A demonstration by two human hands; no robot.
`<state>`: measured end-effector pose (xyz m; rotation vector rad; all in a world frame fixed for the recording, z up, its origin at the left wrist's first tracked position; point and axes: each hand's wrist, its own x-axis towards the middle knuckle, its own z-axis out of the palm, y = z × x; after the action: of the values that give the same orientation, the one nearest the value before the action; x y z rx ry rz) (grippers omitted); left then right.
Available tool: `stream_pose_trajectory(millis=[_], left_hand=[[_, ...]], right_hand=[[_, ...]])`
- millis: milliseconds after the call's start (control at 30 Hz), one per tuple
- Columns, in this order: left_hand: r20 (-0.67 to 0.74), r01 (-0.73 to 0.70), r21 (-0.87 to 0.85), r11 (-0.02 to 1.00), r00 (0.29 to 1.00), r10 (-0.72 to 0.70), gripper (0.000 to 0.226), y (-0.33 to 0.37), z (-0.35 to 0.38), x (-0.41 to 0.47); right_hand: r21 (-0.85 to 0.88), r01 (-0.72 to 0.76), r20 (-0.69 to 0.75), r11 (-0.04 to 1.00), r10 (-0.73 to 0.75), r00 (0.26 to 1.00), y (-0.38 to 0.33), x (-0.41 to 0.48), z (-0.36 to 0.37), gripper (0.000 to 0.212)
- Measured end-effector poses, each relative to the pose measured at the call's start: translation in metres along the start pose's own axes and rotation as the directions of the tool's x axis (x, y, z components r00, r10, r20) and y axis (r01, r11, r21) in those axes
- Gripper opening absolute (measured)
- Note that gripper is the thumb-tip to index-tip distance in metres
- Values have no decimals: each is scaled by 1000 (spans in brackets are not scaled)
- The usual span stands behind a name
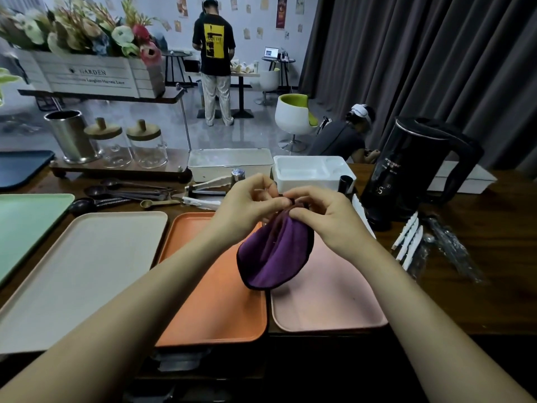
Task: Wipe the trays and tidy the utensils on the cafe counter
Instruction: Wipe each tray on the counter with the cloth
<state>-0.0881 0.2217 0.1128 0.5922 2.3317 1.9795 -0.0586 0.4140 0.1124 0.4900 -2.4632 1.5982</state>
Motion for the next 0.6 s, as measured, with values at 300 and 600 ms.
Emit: stream_pose_trajectory(millis=[300,600], left_hand=[[12,7,278,961,1000,-11,14,-76,28,-27],[190,-113,311,944,980,55,20,-73,79,-6]], right_hand=[[92,-48,-101,995,57,993,18,-8,-15,16],[142,-82,-258,987,117,959,32,-13,-48,11]])
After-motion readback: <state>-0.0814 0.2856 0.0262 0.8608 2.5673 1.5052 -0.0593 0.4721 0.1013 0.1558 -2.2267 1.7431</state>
